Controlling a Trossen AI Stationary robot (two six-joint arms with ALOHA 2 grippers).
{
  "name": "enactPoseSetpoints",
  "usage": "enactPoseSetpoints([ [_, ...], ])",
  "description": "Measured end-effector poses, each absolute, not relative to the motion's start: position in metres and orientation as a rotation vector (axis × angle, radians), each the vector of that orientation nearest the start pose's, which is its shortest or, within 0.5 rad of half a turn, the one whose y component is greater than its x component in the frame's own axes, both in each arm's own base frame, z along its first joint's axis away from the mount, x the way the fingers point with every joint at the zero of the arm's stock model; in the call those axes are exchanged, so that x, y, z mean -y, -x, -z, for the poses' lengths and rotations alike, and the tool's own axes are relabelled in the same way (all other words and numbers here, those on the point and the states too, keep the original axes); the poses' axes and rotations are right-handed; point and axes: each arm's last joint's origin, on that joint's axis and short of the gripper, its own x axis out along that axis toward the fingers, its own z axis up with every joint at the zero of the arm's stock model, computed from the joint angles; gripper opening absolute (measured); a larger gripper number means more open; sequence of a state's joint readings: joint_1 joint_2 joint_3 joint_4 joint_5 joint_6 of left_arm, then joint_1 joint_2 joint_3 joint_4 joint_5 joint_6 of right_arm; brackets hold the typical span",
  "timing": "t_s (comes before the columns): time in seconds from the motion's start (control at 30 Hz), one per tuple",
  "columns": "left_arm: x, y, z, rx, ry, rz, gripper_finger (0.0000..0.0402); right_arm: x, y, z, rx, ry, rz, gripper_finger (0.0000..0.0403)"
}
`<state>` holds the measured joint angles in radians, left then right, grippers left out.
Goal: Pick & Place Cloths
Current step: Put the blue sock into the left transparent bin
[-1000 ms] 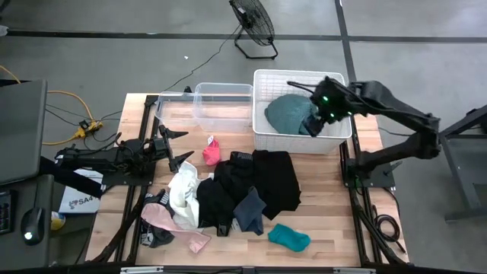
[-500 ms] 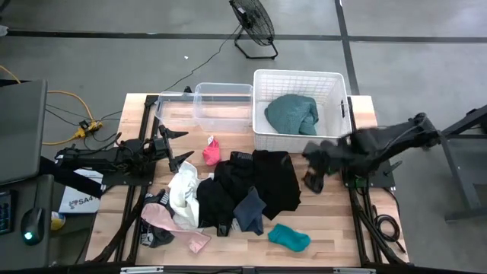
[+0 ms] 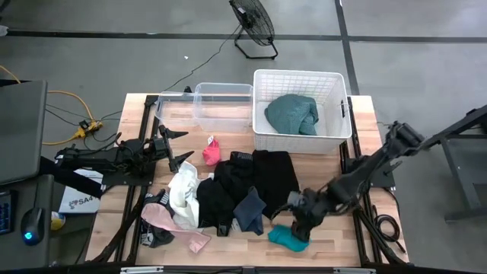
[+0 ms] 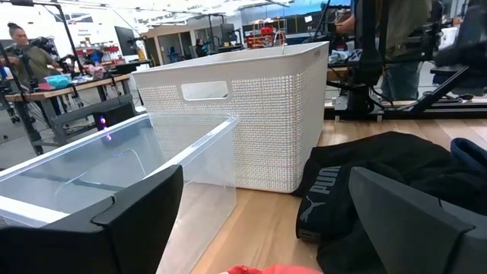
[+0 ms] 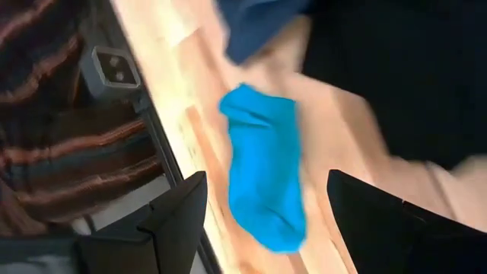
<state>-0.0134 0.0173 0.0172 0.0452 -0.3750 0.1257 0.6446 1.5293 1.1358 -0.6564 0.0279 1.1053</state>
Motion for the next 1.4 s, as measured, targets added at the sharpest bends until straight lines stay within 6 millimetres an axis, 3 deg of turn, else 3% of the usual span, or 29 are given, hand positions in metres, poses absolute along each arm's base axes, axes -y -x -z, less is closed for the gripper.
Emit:
enactPoseSetpoints([
  [0.2,-0.009,-0.096,-0.172,0.022,-0.115,-0.364,0.0367,-0.218,-0.252,-0.202,-1.226,-0.302,-0.162,0.0263],
  [0.33,-0.009,-0.096,-0.172,0.022,-0.116,-0.364,0.0367,-0.226,-0.252,-0.18,-1.31,-0.235,-0.199,0.0263],
  [0.8,-0.009,-0.096,-0.172,0.022,-0.115,-0.364,0.0367,-0.239,-0.249,-0.145,-1.321,0.013,-0.209,0.0254],
  [0.97,-0.009,-0.096,-0.172,0.022,-0.115,-0.364,0.0367,-0.239,-0.25,-0.138,-1.339,0.037,-0.208,0.019],
  [1.2,-0.009,-0.096,-0.172,0.022,-0.115,-0.364,0.0367,-0.233,-0.254,-0.139,-1.361,0.014,-0.195,0.0023],
  [1.4,-0.009,-0.096,-0.172,0.022,-0.116,-0.364,0.0367,-0.223,-0.262,-0.14,-1.388,-0.095,-0.141,0.0007],
])
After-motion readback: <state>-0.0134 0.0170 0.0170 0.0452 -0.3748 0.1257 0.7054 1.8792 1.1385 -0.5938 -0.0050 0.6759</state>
